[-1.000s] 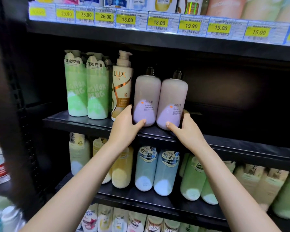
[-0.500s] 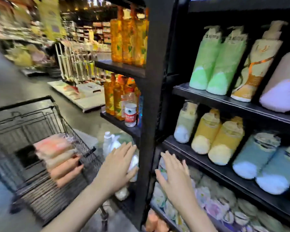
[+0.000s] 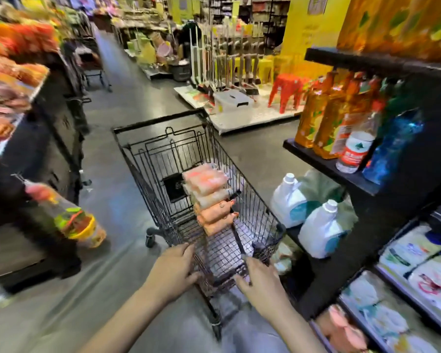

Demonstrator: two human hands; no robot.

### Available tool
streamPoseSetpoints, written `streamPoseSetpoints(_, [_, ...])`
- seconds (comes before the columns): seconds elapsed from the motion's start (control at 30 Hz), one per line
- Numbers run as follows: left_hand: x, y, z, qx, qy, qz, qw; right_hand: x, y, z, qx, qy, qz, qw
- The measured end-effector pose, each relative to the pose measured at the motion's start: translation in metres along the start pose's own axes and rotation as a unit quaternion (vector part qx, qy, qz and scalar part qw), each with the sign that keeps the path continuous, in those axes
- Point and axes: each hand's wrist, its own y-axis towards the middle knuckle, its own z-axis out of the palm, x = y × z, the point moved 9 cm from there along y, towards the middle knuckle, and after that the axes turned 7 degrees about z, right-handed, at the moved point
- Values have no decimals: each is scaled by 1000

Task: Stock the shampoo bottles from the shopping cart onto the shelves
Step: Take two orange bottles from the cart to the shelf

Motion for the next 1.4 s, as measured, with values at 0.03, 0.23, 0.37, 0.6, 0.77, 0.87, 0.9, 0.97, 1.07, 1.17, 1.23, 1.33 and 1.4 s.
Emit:
streamPoseSetpoints(0.03, [13, 2, 4, 14, 2, -3, 1000, 10, 7, 8, 17, 0, 6, 1000])
streamPoseSetpoints(0.23, [73, 46, 11, 47, -2, 3, 999, 41, 65, 35, 57, -5, 30, 998])
streamPoseSetpoints(0.37, [111, 97, 4, 48, 6, 15, 999, 58, 123, 44, 66, -14, 44, 997])
streamPoseSetpoints(0.6, [187, 186, -5, 85, -1, 24, 996, 89, 218, 51, 84, -3, 91, 992])
streamPoseSetpoints(0.77, [223, 236, 6, 138, 0, 37, 990, 97, 269, 56, 116, 31, 132, 984])
streamPoseSetpoints(0.87, [252, 280, 19, 175, -2, 47, 983, 101, 307, 62, 128, 90, 183, 971])
streamPoseSetpoints(0.9, [259, 296, 22, 185, -2, 49, 981, 104, 320, 60, 125, 110, 194, 967])
streamPoseSetpoints(0.97, [274, 330, 26, 204, 2, 59, 977, 112, 346, 58, 125, 150, 210, 958])
streamPoseSetpoints(1.07, [296, 379, 33, 229, -8, 68, 971, 109, 384, 70, 141, 206, 277, 928])
streamPoseSetpoints(1.17, [313, 426, 35, 240, -21, 97, 966, 105, 422, 80, 126, 289, 339, 886])
streamPoseSetpoints(1.23, [322, 458, 36, 232, -37, 108, 966, 100, 451, 86, 85, 359, 360, 857])
streamPoseSetpoints(1.33, [335, 505, 54, 240, -37, 103, 965, 87, 487, 96, 32, 425, 406, 808])
streamPoseSetpoints(1.4, [341, 531, 74, 233, -55, 107, 965, 86, 506, 97, 15, 446, 419, 791])
